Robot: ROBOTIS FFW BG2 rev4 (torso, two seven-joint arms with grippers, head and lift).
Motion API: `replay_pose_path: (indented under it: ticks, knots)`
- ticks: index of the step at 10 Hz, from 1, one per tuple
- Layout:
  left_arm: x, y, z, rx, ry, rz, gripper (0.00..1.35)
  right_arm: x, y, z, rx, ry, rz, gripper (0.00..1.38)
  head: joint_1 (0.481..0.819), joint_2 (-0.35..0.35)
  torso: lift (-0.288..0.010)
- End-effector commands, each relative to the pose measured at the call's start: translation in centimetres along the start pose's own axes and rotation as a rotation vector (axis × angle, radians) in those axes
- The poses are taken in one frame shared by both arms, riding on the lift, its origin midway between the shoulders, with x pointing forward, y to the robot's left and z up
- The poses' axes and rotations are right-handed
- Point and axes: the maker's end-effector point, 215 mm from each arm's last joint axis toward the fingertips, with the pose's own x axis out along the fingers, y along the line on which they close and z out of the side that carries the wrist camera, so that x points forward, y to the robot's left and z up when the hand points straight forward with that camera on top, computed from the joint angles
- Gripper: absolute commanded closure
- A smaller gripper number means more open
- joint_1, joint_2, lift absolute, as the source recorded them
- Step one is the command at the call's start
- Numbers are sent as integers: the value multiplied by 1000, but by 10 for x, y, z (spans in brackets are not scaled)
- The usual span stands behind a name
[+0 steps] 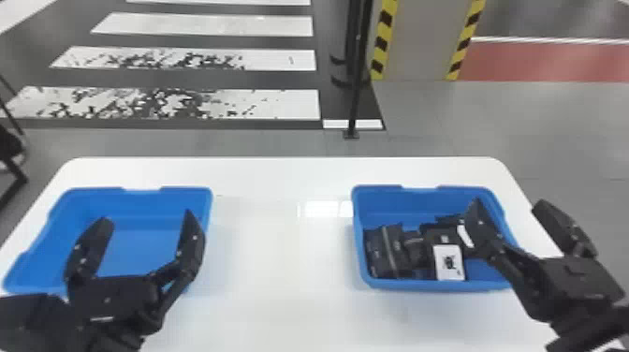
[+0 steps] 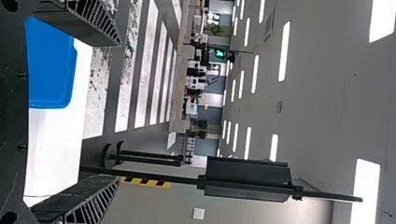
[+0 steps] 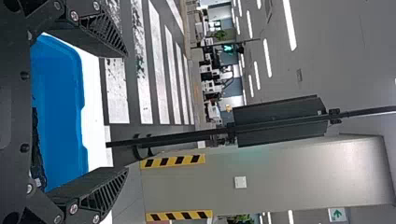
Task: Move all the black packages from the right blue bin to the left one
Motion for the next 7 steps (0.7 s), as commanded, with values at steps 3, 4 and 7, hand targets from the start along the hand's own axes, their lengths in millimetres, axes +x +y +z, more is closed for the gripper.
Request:
replay_pose_path:
  ticks: [3, 4, 7]
  knots:
    - [-1, 1, -6, -11, 18, 4, -1, 1, 0, -3, 0, 10, 1, 163, 695, -35, -132]
    - [0, 1, -1, -1, 4, 2, -1, 2, 1, -3, 1, 8, 3, 163, 695, -34, -132]
    - [1, -2, -1, 0, 5, -4, -1, 5, 1, -4, -1, 16, 2, 167, 695, -33, -132]
